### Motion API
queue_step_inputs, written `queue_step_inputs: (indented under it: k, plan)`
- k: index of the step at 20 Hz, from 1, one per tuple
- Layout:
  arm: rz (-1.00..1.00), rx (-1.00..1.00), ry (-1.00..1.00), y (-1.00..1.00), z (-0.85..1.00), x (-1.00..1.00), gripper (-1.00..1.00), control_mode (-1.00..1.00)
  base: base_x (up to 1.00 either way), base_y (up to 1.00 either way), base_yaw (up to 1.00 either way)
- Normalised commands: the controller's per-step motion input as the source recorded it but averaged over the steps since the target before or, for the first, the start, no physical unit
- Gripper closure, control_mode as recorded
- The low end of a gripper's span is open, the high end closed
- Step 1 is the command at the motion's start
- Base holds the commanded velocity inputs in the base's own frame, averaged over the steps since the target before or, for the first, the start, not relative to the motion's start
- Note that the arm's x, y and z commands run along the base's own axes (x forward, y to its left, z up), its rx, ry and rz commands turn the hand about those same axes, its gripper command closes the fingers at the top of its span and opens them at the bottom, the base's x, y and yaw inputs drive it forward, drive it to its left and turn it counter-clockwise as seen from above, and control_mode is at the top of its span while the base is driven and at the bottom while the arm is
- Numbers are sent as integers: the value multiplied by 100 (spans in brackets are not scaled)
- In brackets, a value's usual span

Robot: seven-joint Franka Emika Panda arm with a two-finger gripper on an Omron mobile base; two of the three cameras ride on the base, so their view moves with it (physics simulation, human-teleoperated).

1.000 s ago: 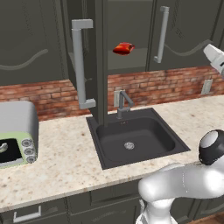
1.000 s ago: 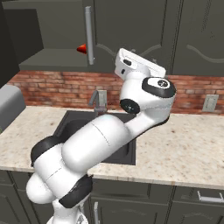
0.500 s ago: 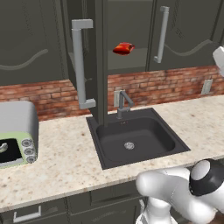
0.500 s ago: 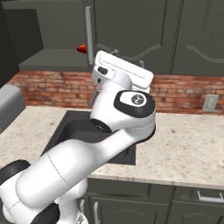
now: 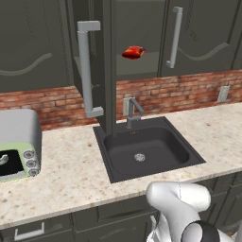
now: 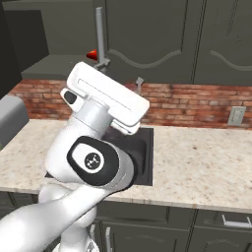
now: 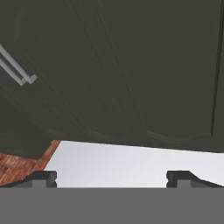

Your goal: Pick the avocado and bread from the counter and place them on the plate. Then pick the jam from the cabinet and place it next to the plate. Lastly close the cabinet door.

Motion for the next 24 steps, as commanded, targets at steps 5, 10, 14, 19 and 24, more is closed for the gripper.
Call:
queue_step_inputs:
  k: [5,10,14,19,24]
  plan:
    - [-15,0,-5,76,0,-31,-100,-100,0,0,0]
    - [3,-3,17,54,2,-10,-100,-100,0,0,0]
    - [10,5,8,16,-4,-26,-100,-100,0,0,0]
    - [20,13,12,1,-24,-50,-100,-100,0,0,0]
    - [14,39,0,18,-25,-22,-100,-100,0,0,0]
